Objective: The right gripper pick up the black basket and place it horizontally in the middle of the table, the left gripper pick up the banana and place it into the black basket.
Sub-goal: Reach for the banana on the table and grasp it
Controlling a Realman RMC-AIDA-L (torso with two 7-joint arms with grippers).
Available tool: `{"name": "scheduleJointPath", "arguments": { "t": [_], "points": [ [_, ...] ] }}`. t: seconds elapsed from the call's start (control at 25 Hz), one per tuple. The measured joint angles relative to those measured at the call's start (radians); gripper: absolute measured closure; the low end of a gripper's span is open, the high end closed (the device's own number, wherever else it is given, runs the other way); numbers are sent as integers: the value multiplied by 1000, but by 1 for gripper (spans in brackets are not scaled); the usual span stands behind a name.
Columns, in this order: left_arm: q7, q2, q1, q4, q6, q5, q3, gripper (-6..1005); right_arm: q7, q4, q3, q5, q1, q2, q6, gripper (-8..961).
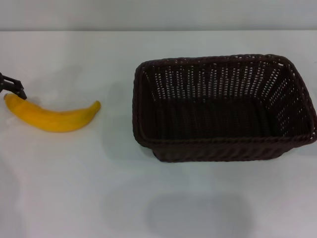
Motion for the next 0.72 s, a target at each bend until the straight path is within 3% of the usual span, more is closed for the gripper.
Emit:
{"name": "scheduleJointPath", "arguments": {
  "t": [0.48, 0.72],
  "points": [
    [-2, -14, 9, -56, 138, -9, -5, 165, -22, 23, 0, 3, -1, 0, -20, 248],
    [2, -6, -1, -80, 196, -40, -4, 169, -28, 29, 0, 3, 2, 0, -40, 248]
  ]
}}
